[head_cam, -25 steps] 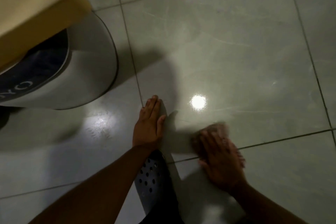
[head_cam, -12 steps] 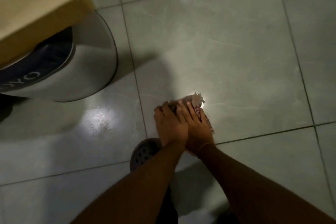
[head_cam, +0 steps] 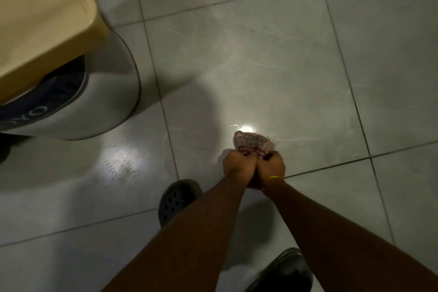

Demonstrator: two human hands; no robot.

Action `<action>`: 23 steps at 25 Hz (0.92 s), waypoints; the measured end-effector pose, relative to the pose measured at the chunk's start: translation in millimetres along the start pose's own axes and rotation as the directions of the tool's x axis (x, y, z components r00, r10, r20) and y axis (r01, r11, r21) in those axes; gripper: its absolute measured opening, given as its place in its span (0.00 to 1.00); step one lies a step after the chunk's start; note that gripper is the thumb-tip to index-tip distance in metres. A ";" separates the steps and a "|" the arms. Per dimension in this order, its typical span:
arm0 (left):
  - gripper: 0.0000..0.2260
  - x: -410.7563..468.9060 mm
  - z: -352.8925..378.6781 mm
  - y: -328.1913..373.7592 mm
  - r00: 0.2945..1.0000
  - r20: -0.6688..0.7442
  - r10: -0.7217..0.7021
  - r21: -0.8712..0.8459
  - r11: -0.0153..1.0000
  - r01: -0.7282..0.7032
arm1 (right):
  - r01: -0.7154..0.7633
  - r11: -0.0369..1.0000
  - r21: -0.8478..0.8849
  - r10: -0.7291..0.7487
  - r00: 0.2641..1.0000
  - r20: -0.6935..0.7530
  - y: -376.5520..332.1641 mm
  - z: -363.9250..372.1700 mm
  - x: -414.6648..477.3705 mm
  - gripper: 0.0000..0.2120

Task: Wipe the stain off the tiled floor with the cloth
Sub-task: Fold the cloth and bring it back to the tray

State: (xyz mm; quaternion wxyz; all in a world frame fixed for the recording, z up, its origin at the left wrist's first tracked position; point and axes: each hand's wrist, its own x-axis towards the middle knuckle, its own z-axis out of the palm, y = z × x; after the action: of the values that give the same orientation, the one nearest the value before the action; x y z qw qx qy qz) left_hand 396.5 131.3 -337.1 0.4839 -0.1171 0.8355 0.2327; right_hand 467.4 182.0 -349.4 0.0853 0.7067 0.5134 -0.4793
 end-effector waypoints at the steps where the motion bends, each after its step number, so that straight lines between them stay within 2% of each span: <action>1: 0.16 -3.7 -7.5 5.3 0.999 0.021 0.032 -0.008 0.999 -0.032 | -0.088 0.990 0.114 0.082 0.995 0.060 -7.4 -2.6 -4.0 0.14; 4: 0.15 -22.9 -36.8 27.7 0.988 0.062 0.140 -0.071 0.988 -0.136 | -0.293 0.883 0.366 0.196 0.940 0.281 -39.2 -24.0 -28.4 0.12; 6: 0.18 -48.0 -65.7 53.2 0.973 0.115 0.200 -0.135 0.974 -0.184 | -0.292 0.861 0.416 0.162 0.934 0.319 -73.6 -45.7 -51.9 0.15; 8: 0.23 -77.2 -99.9 87.1 0.948 0.151 0.282 -0.197 0.948 -0.250 | -0.183 0.879 0.440 0.077 0.965 0.249 -116.3 -67.6 -79.3 0.20; 10: 0.26 -107.2 -145.4 128.3 0.906 0.124 0.406 -0.202 0.904 -0.377 | -0.047 0.875 0.481 -0.059 0.978 0.202 -169.6 -85.7 -110.5 0.24; 11: 0.26 -121.2 -168.9 149.6 0.880 0.097 0.466 -0.186 0.877 -0.444 | 0.014 0.868 0.496 -0.130 0.971 0.200 -199.2 -91.7 -125.6 0.25; 13: 0.18 -147.1 -221.2 191.5 0.845 0.043 0.534 -0.152 0.839 -0.522 | 0.177 0.873 0.454 -0.287 0.940 0.186 -263.9 -97.1 -155.9 0.26; 15: 0.16 -162.9 -278.3 220.9 0.806 -0.048 0.589 -0.038 0.806 -0.591 | 0.461 0.859 0.221 -0.494 0.860 0.125 -326.7 -92.9 -188.9 0.27; 17: 0.24 -168.8 -333.6 230.5 0.697 -0.160 0.698 0.162 0.716 -0.679 | 0.722 0.688 -0.078 -0.707 0.690 0.156 -377.3 -78.7 -222.4 0.33; 18: 0.27 -170.4 -360.8 230.7 0.647 -0.204 0.734 0.214 0.679 -0.703 | 0.791 0.585 -0.177 -0.763 0.611 0.209 -399.9 -67.1 -236.8 0.35; 20: 0.30 -162.4 -410.7 218.9 0.619 -0.245 0.746 0.245 0.665 -0.705 | 0.857 0.433 -0.280 -0.798 0.509 0.324 -433.0 -36.7 -259.3 0.39; 22: 0.36 -137.9 -449.5 193.8 0.622 -0.275 0.733 0.238 0.679 -0.695 | 0.899 0.258 -0.354 -0.782 0.410 0.470 -445.7 2.9 -274.0 0.40; 23: 0.37 -124.7 -462.4 180.8 0.651 -0.287 0.703 0.260 0.711 -0.653 | 0.906 0.160 -0.392 -0.762 0.366 0.535 -447.2 24.2 -277.2 0.41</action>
State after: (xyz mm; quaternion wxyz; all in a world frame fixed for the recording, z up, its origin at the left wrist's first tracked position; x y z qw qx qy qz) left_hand 34.6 51.6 16.1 0.2038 0.1954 0.9064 0.3142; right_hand 88.4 193.6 16.1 0.0928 0.1691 0.9308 -0.3105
